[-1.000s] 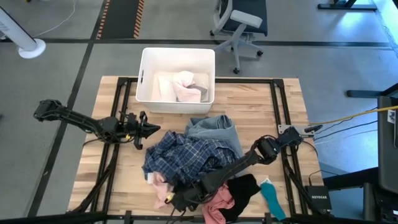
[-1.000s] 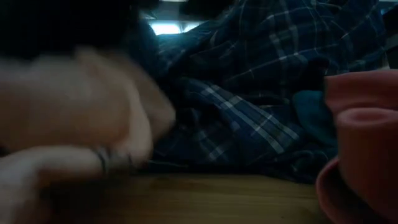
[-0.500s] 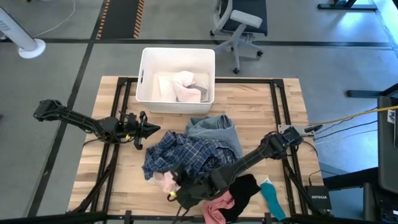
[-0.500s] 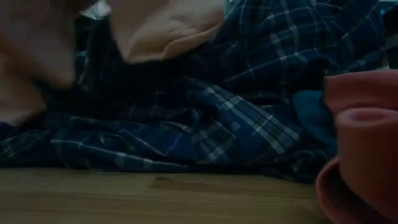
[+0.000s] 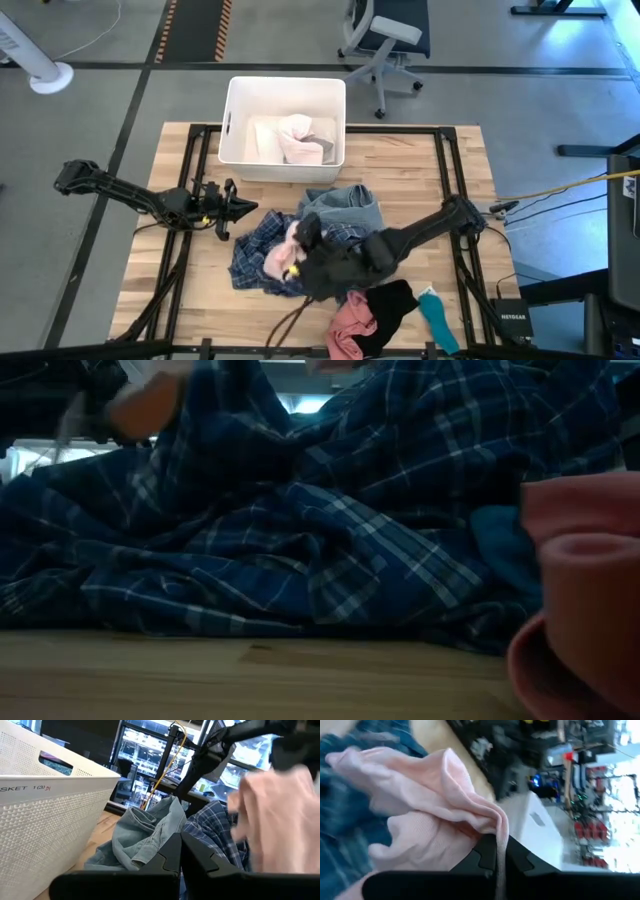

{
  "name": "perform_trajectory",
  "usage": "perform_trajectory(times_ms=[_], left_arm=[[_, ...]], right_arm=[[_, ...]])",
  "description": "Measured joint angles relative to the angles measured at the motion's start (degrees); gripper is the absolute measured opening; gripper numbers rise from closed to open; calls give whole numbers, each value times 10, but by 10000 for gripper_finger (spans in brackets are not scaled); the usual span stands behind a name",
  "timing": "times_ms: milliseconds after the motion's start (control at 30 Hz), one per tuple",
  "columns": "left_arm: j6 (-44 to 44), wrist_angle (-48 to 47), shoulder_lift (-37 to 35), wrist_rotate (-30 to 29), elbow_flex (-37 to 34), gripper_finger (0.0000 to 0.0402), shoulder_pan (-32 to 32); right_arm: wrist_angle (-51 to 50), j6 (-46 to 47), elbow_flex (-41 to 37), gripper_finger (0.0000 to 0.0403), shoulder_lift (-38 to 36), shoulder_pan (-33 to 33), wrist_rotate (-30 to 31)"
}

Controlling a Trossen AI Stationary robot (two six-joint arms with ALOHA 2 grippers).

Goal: Sort clothes
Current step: Put the light pink underwear into the white bin

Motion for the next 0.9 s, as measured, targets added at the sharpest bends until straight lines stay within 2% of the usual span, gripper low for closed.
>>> perform_trajectory(times_ms=[267, 400, 500, 733, 900], left_arm=[[0, -3, 0, 0, 0, 0, 0], [0, -3, 0, 0, 0, 0, 0], [4, -3, 0, 0, 0, 0, 0], [7, -4, 0, 0, 0, 0, 0], [16, -5, 0, 0, 0, 0, 0]], right_arm=[[-15, -37, 0, 12, -101, -56, 68], [5, -72, 1, 12, -143, -107, 73], [33, -95, 1, 14, -155, -166, 26], [106, -115, 0, 11, -146, -299, -132], [157, -114, -21, 16, -127, -367, -196]])
